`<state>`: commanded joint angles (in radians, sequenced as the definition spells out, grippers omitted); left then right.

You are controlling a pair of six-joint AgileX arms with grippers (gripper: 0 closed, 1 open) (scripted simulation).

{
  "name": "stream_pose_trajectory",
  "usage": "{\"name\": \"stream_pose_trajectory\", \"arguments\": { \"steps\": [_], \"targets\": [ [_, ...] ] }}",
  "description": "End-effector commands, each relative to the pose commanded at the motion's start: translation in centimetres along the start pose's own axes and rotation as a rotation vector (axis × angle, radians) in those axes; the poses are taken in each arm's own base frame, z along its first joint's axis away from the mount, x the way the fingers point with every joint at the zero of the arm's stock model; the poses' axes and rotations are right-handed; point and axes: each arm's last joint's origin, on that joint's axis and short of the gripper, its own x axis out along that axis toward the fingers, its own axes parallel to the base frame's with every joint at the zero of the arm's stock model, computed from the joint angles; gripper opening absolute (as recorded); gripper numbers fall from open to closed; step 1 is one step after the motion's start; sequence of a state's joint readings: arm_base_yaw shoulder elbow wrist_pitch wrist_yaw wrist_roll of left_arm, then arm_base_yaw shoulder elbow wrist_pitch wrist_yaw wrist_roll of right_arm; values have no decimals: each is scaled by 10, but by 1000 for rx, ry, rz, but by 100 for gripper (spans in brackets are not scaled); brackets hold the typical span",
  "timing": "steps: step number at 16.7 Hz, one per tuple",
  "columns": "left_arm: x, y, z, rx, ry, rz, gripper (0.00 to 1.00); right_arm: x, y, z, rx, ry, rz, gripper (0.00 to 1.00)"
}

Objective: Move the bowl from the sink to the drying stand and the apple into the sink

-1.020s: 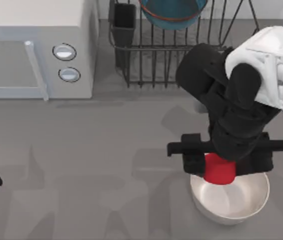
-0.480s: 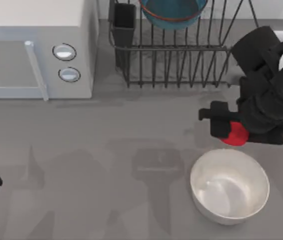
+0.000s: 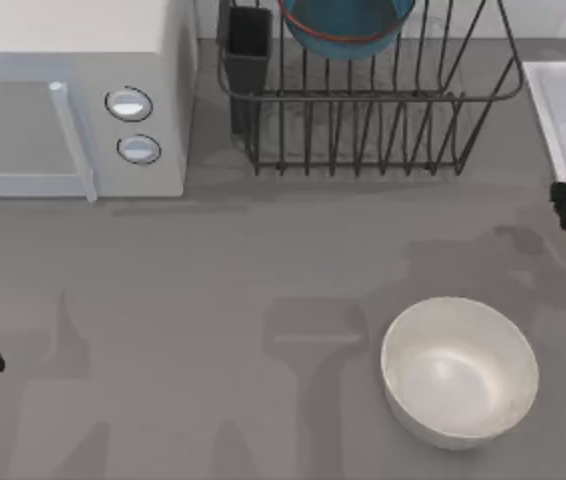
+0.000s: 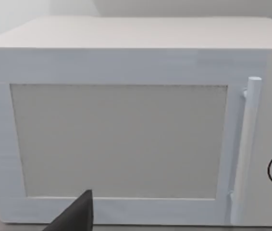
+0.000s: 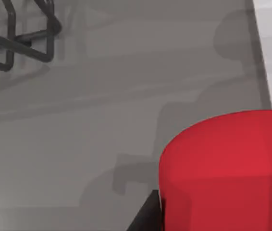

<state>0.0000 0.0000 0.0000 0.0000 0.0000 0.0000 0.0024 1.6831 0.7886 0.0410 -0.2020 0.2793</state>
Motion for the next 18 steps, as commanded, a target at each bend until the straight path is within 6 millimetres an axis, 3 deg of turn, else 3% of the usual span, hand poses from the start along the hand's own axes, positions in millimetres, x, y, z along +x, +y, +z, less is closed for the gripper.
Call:
{"name": "stream_pose_trajectory", "arguments": {
  "steps": [4, 8, 13, 18],
  "targets": [
    [0, 0, 0, 0, 0, 0, 100, -26, -63, 11, -40, -312, 15, 0],
    [0, 0, 0, 0, 0, 0, 100, -73, -101, 27, -174, -638, -24, 0],
    [0, 0, 0, 0, 0, 0, 100, -117, -116, 41, -327, -870, -88, 0],
    [0, 0, 0, 0, 0, 0, 100, -118, -115, 41, -330, -874, -87, 0]
  ]
}}
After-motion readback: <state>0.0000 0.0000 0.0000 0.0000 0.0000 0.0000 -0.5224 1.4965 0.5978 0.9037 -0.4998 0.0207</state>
